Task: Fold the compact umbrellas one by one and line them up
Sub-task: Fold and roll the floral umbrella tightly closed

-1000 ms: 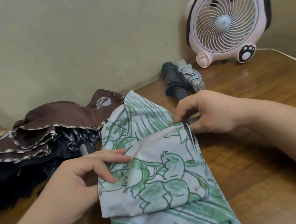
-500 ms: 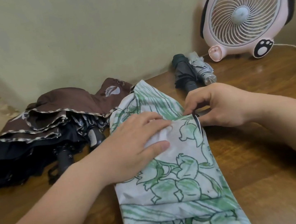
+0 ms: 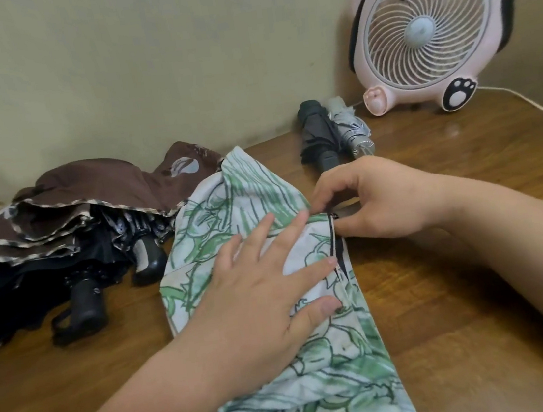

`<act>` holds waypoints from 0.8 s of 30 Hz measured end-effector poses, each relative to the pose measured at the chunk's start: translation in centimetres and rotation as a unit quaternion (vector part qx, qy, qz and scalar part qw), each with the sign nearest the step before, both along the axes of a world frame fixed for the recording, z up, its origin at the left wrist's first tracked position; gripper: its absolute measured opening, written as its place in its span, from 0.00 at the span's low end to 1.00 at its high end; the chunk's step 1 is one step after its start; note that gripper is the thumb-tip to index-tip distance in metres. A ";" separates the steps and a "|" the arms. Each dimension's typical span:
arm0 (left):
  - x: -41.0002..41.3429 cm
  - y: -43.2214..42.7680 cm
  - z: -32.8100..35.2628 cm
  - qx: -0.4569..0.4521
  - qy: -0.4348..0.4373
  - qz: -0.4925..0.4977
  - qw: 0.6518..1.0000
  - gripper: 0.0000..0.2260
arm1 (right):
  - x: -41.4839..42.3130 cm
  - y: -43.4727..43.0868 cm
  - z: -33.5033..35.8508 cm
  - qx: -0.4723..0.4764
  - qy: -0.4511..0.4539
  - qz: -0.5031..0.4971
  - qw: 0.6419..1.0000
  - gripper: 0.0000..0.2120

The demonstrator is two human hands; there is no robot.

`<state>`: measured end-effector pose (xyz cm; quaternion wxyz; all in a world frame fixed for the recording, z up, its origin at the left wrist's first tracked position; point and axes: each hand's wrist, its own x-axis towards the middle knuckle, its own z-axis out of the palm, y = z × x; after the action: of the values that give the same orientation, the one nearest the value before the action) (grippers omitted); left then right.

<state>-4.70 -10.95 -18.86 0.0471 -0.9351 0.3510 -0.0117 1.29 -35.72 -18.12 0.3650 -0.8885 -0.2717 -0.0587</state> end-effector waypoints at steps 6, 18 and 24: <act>-0.4 -0.3 -0.4 -0.002 -0.003 0.005 1.000 0.28 | -0.2 0.0 0.3 0.044 0.051 0.007 0.998 0.13; 0.2 0.8 0.7 -0.204 0.055 0.040 0.977 0.19 | -0.4 0.8 -0.1 -0.012 -0.022 0.003 1.000 0.13; 2.2 4.2 2.4 -0.090 -0.008 0.077 0.993 0.34 | -0.2 0.6 0.1 -0.002 0.005 -0.001 1.000 0.17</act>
<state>-2.47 -6.73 -16.50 -0.0331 -0.9596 0.2752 -0.0472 1.10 -35.12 -18.06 0.3645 -0.8896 -0.2696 -0.0543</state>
